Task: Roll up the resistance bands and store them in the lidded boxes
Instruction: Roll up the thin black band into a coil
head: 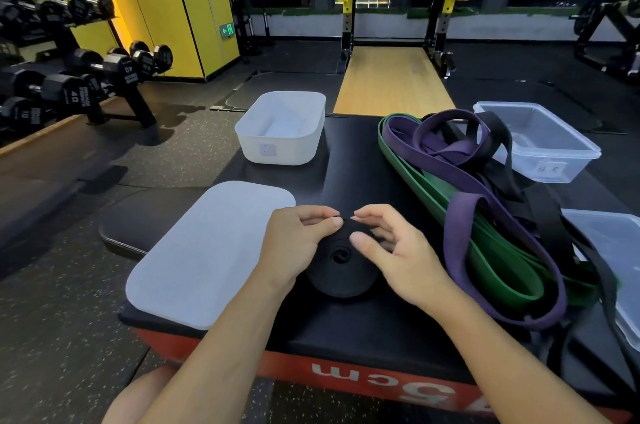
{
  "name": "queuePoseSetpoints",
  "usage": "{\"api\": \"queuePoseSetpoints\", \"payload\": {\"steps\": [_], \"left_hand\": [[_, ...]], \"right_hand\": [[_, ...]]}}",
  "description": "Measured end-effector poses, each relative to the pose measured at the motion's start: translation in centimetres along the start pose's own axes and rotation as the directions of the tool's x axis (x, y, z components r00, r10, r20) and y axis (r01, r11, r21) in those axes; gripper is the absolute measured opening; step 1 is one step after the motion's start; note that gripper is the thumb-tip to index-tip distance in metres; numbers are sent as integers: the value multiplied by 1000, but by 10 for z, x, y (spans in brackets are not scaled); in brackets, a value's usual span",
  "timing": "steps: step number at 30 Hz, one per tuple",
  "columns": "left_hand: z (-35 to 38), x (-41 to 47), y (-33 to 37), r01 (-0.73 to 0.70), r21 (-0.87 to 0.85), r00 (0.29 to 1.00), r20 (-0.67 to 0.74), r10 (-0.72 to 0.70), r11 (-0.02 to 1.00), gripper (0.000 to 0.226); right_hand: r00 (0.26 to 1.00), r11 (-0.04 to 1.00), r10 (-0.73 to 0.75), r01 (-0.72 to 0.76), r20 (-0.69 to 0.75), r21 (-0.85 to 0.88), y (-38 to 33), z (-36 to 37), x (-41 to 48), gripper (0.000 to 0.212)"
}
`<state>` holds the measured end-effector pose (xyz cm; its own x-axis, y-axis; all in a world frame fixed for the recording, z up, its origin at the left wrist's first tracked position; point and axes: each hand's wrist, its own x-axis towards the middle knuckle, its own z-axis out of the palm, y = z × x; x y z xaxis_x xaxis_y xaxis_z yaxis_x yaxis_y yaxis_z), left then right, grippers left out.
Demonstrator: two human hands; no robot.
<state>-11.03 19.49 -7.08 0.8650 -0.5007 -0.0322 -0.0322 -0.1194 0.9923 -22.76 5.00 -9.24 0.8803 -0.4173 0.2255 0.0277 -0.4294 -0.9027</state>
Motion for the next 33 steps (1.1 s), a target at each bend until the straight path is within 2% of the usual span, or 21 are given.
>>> {"api": "queuePoseSetpoints", "payload": {"steps": [2,4,9,15,19,22,24,26,29,33], "left_hand": [[-1,-1,1,12,16,999,36,-13,1000,7],[-2,-2,2,23,50,995,91,-27,999,8],[-4,-3,7,9,83,978,206,-26,996,9],[-4,-2,8,1,99,961,274,-29,995,10],[0,-3,7,42,30,970,240,-48,999,17],[0,-6,9,153,-176,962,252,-106,972,34],[2,-14,6,179,-313,972,204,-118,933,42],[7,-25,0,162,-388,986,107,-130,907,46],[15,-41,-6,141,-451,990,58,-129,882,48],[22,-46,-4,47,-418,997,-39,-70,907,44]], "right_hand": [[999,997,4,-1,-41,71,2,-1,3,17],[999,996,16,-13,-29,92,1,-3,5,11],[995,981,86,-93,45,171,0,-10,8,17],[991,974,130,-135,42,179,-3,-9,10,18],[983,949,168,-141,-75,283,-5,-2,10,15],[967,918,193,-117,-168,380,-6,2,10,12],[943,886,225,-92,-247,455,-7,4,10,11],[913,858,253,-59,-320,511,-11,7,11,11],[873,842,269,-8,-407,539,-16,13,15,13],[844,811,305,12,-440,585,-20,14,17,11]]}}
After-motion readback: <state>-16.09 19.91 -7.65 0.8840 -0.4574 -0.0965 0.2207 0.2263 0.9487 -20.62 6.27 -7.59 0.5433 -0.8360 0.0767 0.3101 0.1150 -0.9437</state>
